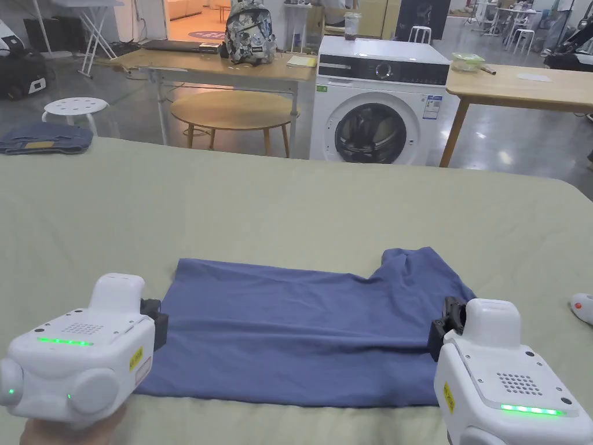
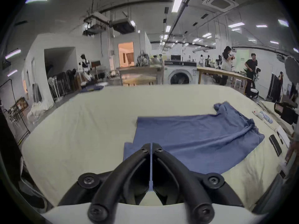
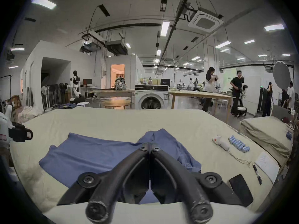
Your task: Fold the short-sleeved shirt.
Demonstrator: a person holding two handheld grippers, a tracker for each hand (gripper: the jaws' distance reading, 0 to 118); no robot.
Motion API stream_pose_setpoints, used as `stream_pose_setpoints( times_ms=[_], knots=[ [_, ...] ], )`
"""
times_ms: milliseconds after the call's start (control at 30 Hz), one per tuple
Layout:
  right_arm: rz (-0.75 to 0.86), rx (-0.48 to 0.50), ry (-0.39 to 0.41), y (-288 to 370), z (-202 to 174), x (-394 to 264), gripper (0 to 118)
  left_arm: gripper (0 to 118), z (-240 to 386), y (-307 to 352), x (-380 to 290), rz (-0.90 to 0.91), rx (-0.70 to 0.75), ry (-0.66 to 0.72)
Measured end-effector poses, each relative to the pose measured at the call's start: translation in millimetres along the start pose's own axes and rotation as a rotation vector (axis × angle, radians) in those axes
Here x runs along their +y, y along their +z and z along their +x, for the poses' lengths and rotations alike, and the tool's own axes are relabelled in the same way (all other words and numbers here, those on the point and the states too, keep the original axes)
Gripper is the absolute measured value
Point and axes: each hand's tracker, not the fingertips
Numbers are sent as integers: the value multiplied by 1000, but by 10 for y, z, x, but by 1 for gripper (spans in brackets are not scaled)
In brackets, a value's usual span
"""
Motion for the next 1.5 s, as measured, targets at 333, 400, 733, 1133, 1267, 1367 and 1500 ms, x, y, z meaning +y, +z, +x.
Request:
stream_pose_setpoints(
  times_ms=[333,400,733,1133,1267,1367,1500],
  knots=[
    [-68,0,15,-83,39,-196,0,28,-665,-638,-48,-373,-31,149],
    [-82,-3,17,-106,50,-228,0,36,-644,-700,-79,-434,-35,157],
    [-145,-19,30,-143,147,-406,0,57,-375,-1084,-333,-598,37,77],
    [-347,-62,-16,-282,771,-454,0,1,-210,-753,-331,-505,31,-12],
    [-464,-63,-47,-605,1233,-459,38,1,-234,-675,-286,-481,27,-11],
    [-560,-45,-57,-888,1481,-501,75,1,-231,-661,-243,-471,25,-14],
    [-652,-46,-12,-1194,1584,-626,75,1,-220,-661,-222,-464,27,-22]
  ],
)
